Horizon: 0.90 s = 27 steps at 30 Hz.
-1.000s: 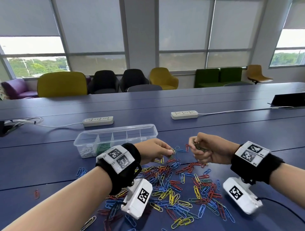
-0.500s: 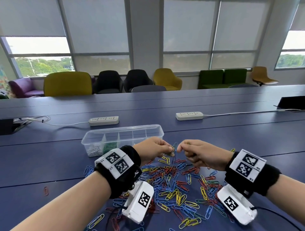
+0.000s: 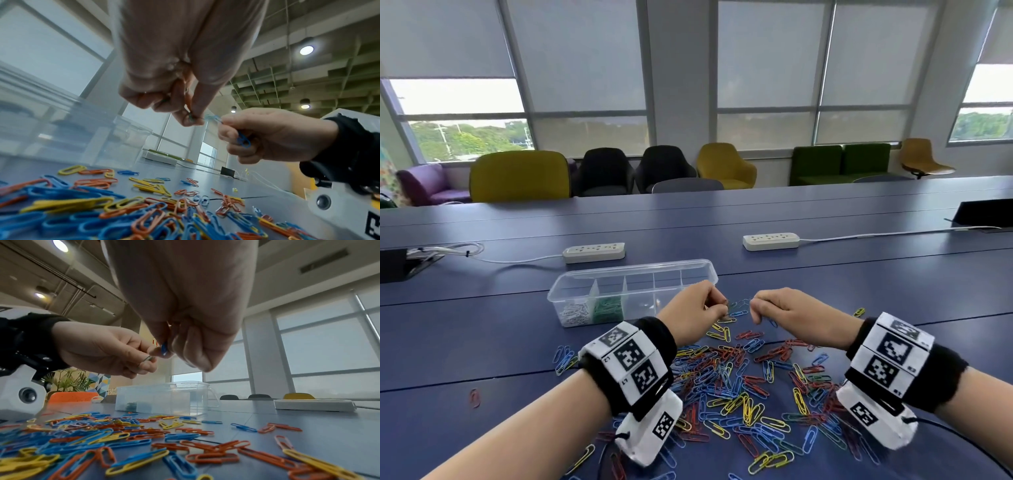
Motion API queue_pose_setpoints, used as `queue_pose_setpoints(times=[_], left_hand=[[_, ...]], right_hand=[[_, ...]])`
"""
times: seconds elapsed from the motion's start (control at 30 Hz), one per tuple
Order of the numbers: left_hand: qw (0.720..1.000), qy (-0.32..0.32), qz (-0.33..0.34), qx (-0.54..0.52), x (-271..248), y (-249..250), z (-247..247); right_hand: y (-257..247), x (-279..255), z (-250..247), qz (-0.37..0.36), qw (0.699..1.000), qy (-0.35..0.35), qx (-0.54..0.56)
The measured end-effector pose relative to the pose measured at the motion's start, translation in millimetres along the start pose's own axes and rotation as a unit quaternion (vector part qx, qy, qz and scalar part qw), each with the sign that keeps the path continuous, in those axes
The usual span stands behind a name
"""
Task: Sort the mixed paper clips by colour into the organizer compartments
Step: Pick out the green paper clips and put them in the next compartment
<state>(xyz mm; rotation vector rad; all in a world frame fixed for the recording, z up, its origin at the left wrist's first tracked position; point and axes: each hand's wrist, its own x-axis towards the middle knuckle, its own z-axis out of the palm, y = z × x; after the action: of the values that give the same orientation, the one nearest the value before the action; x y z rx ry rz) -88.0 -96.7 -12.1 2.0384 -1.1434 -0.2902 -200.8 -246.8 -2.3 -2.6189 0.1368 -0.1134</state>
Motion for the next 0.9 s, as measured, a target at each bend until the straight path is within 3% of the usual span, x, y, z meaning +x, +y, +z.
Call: queue_pose_setpoints(times=[0.13,0.3,0.37,0.43,0.6,0.67,0.73,0.8,0.9], left_hand=[[0.999,0.003,0.039,0.027,-2.9,3.3,-2.7],[0.995,0.012,0.093,0.044,-7.5,3.9,-7.0],[0.994,0.015,0.108,0.032,-9.1,3.5,-8.7],[0.992,0.013,0.123,0.018,-9.7,2.2,-8.8],[0.992,0.014,0.122,-0.006,-11.8,4.2,-7.8],[0.993,0.021,0.117,0.009,-15.0,6.6,-9.1],[0.993,0.025,0.107,0.04,-17.7,8.6,-10.5],[0.992,0.027,0.097,0.078,-18.7,8.4,-11.0],[0.99,0.029,0.08,0.11,-19.6,7.8,-11.5]], right_hand=[[-0.4,4.0,0.5,0.041,0.988,-0.011,0.15],[-0.3,6.6,3.1,0.082,0.911,-0.094,0.392],[-1.5,7.7,7.1,0.103,0.879,-0.122,0.449],[-2.6,9.0,13.2,0.112,0.869,-0.145,0.46],[-9.4,6.8,15.5,0.112,0.926,-0.149,0.329],[-10.3,8.1,11.0,0.11,0.969,-0.077,0.206],[-9.9,8.3,3.6,0.094,0.992,0.006,0.084],[-10.4,5.0,-2.8,0.074,0.993,0.051,0.074],[-13.0,-2.0,-3.7,0.068,0.984,0.018,0.164]])
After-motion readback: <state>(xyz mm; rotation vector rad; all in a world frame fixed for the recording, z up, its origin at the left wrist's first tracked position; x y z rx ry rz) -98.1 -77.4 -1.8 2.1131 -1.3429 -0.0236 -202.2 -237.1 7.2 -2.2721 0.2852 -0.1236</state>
